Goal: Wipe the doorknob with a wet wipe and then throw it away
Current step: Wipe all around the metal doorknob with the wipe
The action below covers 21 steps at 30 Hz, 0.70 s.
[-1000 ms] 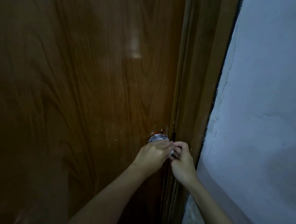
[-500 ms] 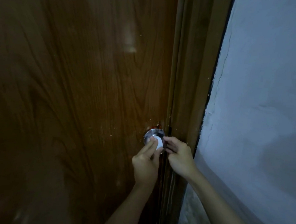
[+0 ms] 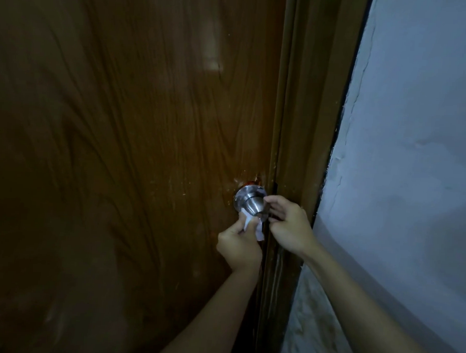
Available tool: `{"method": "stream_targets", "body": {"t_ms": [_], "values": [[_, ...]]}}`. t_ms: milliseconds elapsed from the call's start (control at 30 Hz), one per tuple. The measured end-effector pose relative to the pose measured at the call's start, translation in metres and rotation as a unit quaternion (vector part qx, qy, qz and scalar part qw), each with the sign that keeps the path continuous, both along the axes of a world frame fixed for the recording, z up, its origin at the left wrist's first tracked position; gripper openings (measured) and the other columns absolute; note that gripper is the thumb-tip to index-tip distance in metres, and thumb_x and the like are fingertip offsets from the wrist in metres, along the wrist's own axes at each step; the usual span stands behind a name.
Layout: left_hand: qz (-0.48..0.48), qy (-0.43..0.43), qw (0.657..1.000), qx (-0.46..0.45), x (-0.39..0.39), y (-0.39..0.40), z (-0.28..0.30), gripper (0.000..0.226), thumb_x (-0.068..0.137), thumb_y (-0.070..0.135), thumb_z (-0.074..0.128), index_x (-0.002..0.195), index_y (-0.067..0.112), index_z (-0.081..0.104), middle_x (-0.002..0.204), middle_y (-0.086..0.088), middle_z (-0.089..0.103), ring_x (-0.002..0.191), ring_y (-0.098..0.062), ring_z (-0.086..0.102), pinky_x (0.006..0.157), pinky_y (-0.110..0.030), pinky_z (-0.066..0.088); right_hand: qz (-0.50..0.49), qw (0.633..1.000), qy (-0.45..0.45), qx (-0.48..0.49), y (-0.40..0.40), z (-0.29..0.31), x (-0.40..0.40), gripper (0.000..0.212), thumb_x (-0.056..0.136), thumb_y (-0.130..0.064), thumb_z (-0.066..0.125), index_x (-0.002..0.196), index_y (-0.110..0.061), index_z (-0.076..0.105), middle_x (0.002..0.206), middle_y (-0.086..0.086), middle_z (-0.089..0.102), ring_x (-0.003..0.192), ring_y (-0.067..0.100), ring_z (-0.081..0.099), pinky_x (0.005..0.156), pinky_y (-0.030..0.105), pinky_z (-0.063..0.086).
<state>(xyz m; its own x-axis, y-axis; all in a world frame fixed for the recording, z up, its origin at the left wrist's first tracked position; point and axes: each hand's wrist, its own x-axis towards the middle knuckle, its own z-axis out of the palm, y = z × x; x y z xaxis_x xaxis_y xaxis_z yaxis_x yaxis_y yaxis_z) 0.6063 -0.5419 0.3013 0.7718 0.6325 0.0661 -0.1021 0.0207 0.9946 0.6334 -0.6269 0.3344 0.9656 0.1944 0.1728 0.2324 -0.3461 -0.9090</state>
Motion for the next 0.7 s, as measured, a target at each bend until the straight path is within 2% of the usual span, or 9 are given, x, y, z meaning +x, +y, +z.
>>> {"method": "stream_targets", "body": {"t_ms": [67, 133, 233, 367, 433, 567, 633, 700], "values": [[-0.032, 0.018, 0.994, -0.108, 0.002, -0.002, 0.0, 0.013, 0.08, 0.005, 0.068, 0.092, 0.011, 0.072, 0.074, 0.008, 0.067, 0.071, -0.005, 0.063, 0.066, -0.019, 0.051, -0.001, 1.0, -0.004, -0.017, 0.001, 0.003, -0.002, 0.05, 0.077, 0.007, 0.056, 0.125, -0.008, 0.05, 0.129, 0.012, 0.056, 0.124, 0.022, 0.049, 0.108, 0.04, 0.037], [-0.089, 0.051, 0.964, -0.245, 0.005, -0.001, 0.001, 0.01, 0.082, 0.003, 0.065, 0.083, 0.011, 0.072, 0.079, -0.006, 0.072, 0.078, -0.016, 0.068, 0.068, -0.025, 0.055, 0.001, 0.999, -0.006, -0.035, 0.001, 0.007, -0.003, 0.05, 0.078, 0.003, 0.06, 0.125, -0.009, 0.05, 0.128, 0.011, 0.056, 0.121, 0.018, 0.05, 0.103, 0.031, 0.039], [-0.19, 0.044, 0.902, -0.386, 0.008, 0.002, 0.003, 0.018, 0.086, 0.001, 0.058, 0.103, -0.003, 0.064, 0.1, -0.017, 0.07, 0.088, -0.02, 0.069, 0.073, -0.024, 0.055, 0.003, 0.998, -0.016, -0.064, 0.001, 0.013, -0.004, 0.049, 0.079, 0.0, 0.061, 0.126, -0.008, 0.05, 0.127, 0.01, 0.058, 0.108, 0.008, 0.049, 0.088, 0.02, 0.037], [-0.213, 0.012, 0.884, -0.416, 0.008, 0.01, 0.004, 0.021, 0.087, -0.003, 0.054, 0.107, -0.006, 0.06, 0.108, -0.021, 0.066, 0.096, -0.022, 0.065, 0.087, -0.028, 0.051, 0.001, 0.995, -0.027, -0.097, 0.001, 0.02, -0.002, 0.049, 0.079, 0.0, 0.058, 0.127, -0.005, 0.049, 0.126, 0.012, 0.059, 0.115, 0.017, 0.053, 0.084, 0.018, 0.039], [-0.231, 0.003, 0.87, -0.436, 0.01, 0.01, 0.006, 0.026, 0.089, -0.004, 0.05, 0.114, -0.005, 0.057, 0.115, -0.02, 0.064, 0.105, -0.024, 0.062, 0.096, -0.03, 0.047, 0.0, 0.994, -0.037, -0.107, 0.002, 0.022, -0.002, 0.047, 0.078, 0.001, 0.06, 0.123, -0.006, 0.052, 0.122, 0.011, 0.062, 0.11, 0.017, 0.056, 0.078, 0.013, 0.04], [-0.291, 0.013, 0.835, -0.466, 0.013, 0.014, 0.012, 0.033, 0.091, -0.005, 0.041, 0.124, -0.002, 0.05, 0.118, -0.019, 0.061, 0.11, -0.025, 0.058, 0.096, -0.034, 0.044, -0.002, 0.993, -0.038, -0.114, 0.002, 0.022, 0.0, 0.049, 0.077, 0.002, 0.062, 0.124, -0.006, 0.052, 0.124, 0.011, 0.061, 0.114, 0.018, 0.054, 0.077, 0.012, 0.039], [-0.308, 0.024, 0.837, -0.451, 0.01, 0.023, 0.012, 0.035, 0.091, -0.007, 0.039, 0.124, -0.004, 0.05, 0.123, -0.021, 0.059, 0.117, -0.027, 0.055, 0.101, -0.036, 0.043, 0.004, 0.994, -0.039, -0.106, 0.0, 0.022, 0.001, 0.045, 0.078, 0.0, 0.062, 0.122, -0.006, 0.054, 0.123, 0.011, 0.062, 0.113, 0.017, 0.055, 0.073, 0.006, 0.037], [-0.307, 0.032, 0.85, -0.426, 0.007, 0.035, 0.01, 0.038, 0.09, -0.011, 0.037, 0.126, -0.007, 0.049, 0.128, -0.023, 0.056, 0.121, -0.027, 0.053, 0.105, -0.036, 0.039, 0.016, 0.994, -0.04, -0.098, -0.001, 0.023, 0.001, 0.042, 0.078, 0.0, 0.063, 0.119, -0.006, 0.056, 0.12, 0.01, 0.063, 0.107, 0.013, 0.055, 0.082, 0.013, 0.038]]}}
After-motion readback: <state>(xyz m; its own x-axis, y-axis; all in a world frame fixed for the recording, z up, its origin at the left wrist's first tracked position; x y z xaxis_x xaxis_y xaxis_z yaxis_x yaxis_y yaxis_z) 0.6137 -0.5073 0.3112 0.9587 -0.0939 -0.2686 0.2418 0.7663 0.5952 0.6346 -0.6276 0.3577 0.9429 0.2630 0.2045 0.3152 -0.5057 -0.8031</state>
